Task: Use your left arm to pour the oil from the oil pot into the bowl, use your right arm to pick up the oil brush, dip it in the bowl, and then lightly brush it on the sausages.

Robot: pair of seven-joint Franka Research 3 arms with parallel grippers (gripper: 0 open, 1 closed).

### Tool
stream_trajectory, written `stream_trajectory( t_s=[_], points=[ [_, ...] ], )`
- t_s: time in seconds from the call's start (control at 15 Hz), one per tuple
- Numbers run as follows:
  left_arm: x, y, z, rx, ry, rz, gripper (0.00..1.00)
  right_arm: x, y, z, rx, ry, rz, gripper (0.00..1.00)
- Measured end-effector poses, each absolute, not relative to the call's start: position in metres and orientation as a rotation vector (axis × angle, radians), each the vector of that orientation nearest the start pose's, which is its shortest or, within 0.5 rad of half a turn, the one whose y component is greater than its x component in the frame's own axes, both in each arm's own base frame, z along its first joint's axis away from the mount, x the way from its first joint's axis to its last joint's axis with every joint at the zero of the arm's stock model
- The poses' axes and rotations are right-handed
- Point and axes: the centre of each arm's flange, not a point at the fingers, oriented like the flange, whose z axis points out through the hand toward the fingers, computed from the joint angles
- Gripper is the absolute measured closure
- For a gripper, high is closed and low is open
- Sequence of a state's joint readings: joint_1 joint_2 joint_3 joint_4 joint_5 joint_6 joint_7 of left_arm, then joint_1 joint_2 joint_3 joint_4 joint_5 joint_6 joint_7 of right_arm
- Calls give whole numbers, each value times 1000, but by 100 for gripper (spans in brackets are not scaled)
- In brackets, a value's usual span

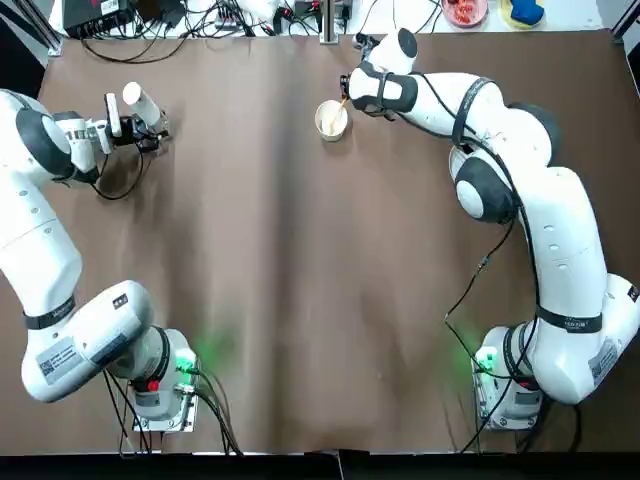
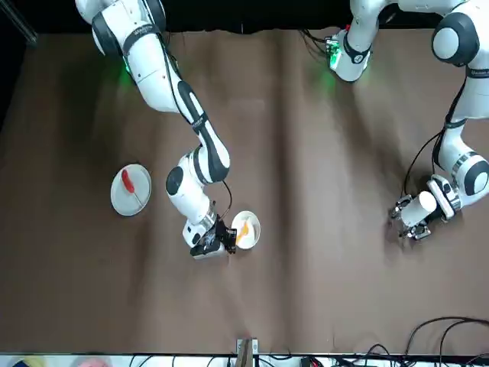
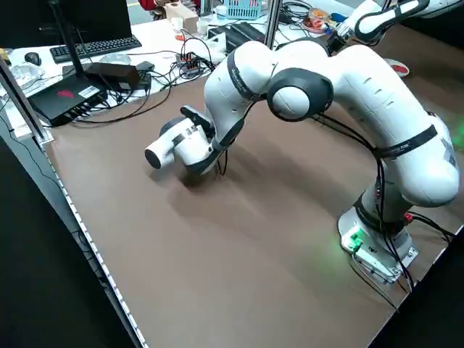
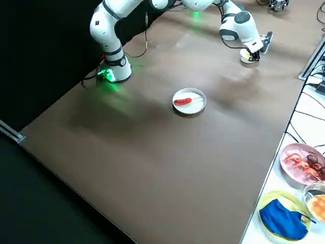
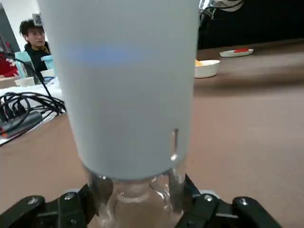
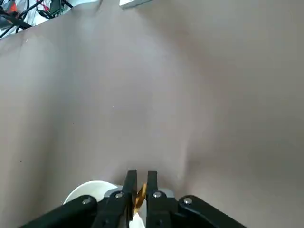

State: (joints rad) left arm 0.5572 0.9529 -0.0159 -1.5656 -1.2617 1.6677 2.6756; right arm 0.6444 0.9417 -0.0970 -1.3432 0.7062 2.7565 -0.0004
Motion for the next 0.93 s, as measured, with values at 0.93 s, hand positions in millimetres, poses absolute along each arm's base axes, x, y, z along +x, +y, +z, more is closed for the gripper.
stream_trajectory(
  t_s=[0.93],
  points=[
    [583,258,72,1753,-1251,1315,35,672,402,262,-2541,227,-491,95]
  ],
)
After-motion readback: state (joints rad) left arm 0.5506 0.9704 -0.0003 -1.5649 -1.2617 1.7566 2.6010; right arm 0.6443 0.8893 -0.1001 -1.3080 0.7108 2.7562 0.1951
